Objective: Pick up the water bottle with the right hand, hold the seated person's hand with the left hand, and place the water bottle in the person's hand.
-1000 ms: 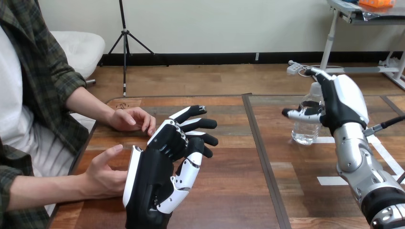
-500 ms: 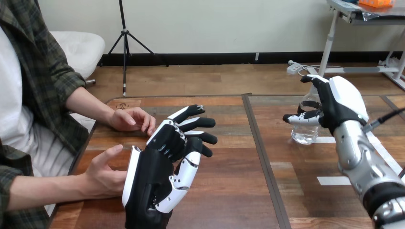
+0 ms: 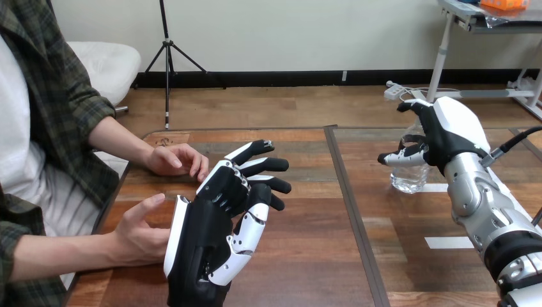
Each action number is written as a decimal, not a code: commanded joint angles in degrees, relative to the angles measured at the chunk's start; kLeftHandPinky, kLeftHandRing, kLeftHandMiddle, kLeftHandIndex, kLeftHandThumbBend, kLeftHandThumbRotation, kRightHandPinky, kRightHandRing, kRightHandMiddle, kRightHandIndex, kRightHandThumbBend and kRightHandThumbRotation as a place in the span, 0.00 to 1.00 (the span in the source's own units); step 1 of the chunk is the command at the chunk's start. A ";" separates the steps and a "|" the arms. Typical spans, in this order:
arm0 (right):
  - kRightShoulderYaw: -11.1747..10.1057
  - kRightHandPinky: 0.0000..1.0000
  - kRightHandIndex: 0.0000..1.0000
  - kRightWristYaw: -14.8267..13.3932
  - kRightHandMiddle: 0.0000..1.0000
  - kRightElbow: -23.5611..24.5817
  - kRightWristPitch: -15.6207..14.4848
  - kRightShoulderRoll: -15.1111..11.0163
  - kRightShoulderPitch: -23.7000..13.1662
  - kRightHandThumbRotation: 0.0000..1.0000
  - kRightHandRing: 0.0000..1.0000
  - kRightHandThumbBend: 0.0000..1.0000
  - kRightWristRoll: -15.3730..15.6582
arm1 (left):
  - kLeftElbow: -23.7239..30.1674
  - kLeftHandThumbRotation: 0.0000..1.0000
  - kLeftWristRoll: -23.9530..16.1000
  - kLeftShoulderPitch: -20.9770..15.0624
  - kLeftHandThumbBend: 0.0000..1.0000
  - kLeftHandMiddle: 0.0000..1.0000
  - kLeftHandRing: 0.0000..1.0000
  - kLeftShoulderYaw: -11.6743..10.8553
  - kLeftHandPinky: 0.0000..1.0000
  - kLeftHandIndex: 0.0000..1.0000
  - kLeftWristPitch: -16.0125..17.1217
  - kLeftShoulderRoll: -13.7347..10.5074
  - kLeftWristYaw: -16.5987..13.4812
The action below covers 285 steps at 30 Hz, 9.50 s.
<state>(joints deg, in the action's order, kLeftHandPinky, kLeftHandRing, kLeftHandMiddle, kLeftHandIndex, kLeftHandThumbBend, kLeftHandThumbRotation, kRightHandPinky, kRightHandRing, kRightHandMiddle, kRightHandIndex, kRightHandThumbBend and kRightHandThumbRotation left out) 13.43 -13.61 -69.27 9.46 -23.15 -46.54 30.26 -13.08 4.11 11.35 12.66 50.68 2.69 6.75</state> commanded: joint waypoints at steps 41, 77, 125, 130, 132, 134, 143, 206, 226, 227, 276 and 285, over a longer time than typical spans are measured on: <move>-1.59 0.45 0.50 -2.02 0.56 -0.12 2.32 -1.29 -2.51 0.00 0.52 0.71 -3.94 | 1.81 0.43 0.03 -2.05 0.25 0.67 0.57 -0.10 0.46 0.75 1.16 2.03 -0.42; -4.27 0.51 0.55 -1.44 0.58 6.64 11.13 -1.86 4.60 0.00 0.57 0.72 -8.71 | 0.98 0.44 0.73 -2.88 0.27 0.66 0.57 -0.17 0.46 0.75 1.78 1.94 -0.35; -14.89 0.93 0.93 -0.56 0.93 30.41 14.30 7.87 23.65 0.00 0.93 0.64 -22.83 | 0.96 0.43 1.58 -3.49 0.26 0.66 0.57 -1.07 0.46 0.75 1.88 1.15 0.83; -15.22 0.94 0.94 -0.50 0.94 30.61 13.54 8.30 24.05 0.00 0.94 0.63 -22.72 | 1.12 0.42 1.48 -3.37 0.26 0.66 0.57 -1.24 0.45 0.76 1.85 1.02 0.95; -15.25 0.94 0.94 -0.56 0.94 30.79 12.71 8.45 24.23 0.00 0.94 0.63 -22.69 | 1.25 0.42 1.44 -3.27 0.25 0.66 0.57 -1.29 0.46 0.76 1.76 1.06 0.91; -15.26 0.94 0.94 -0.49 0.94 30.90 12.15 8.54 24.37 0.00 0.94 0.63 -22.67 | 1.31 0.42 1.56 -3.19 0.25 0.66 0.58 -1.26 0.46 0.76 1.69 1.09 0.96; -15.86 0.94 0.95 0.40 0.95 29.65 12.18 9.24 24.42 0.00 0.93 0.63 -24.07 | 1.33 0.41 2.00 -2.91 0.25 0.66 0.58 -1.10 0.46 0.75 1.73 1.03 1.36; -21.09 0.93 0.91 4.86 0.93 9.58 14.72 12.60 16.33 0.00 0.92 0.65 -31.20 | 1.96 0.40 3.25 -1.71 0.26 0.66 0.57 -1.04 0.46 0.75 1.55 0.85 2.77; -22.37 0.88 0.86 4.34 0.85 5.03 15.03 13.88 13.34 0.00 0.85 0.66 -32.13 | 2.17 0.40 2.93 -1.53 0.27 0.65 0.57 -1.29 0.46 0.75 1.11 0.98 2.47; -22.37 0.88 0.86 4.09 0.85 4.83 15.01 13.97 13.14 0.00 0.85 0.66 -32.04 | 2.18 0.40 2.85 -1.50 0.27 0.65 0.57 -1.32 0.46 0.75 1.10 0.96 2.44; -24.19 0.52 0.53 -7.08 0.51 -0.65 15.85 15.88 8.09 0.00 0.52 0.71 -30.26 | 2.22 0.44 2.96 -1.49 0.28 0.66 0.57 -1.90 0.46 0.75 1.18 1.16 2.60; -24.31 0.47 0.50 -7.40 0.49 -0.53 16.37 15.94 8.16 0.00 0.49 0.73 -29.67 | 2.00 0.44 2.61 -1.63 0.28 0.66 0.57 -2.00 0.46 0.75 1.25 1.20 2.51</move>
<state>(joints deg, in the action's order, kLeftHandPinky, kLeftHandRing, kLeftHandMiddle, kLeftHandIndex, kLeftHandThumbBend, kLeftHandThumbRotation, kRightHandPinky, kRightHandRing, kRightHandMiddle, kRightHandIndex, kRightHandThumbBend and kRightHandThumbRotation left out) -11.39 -20.62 -70.51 23.16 -6.96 -33.35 -0.10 -13.09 6.68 11.35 10.76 51.29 2.75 9.20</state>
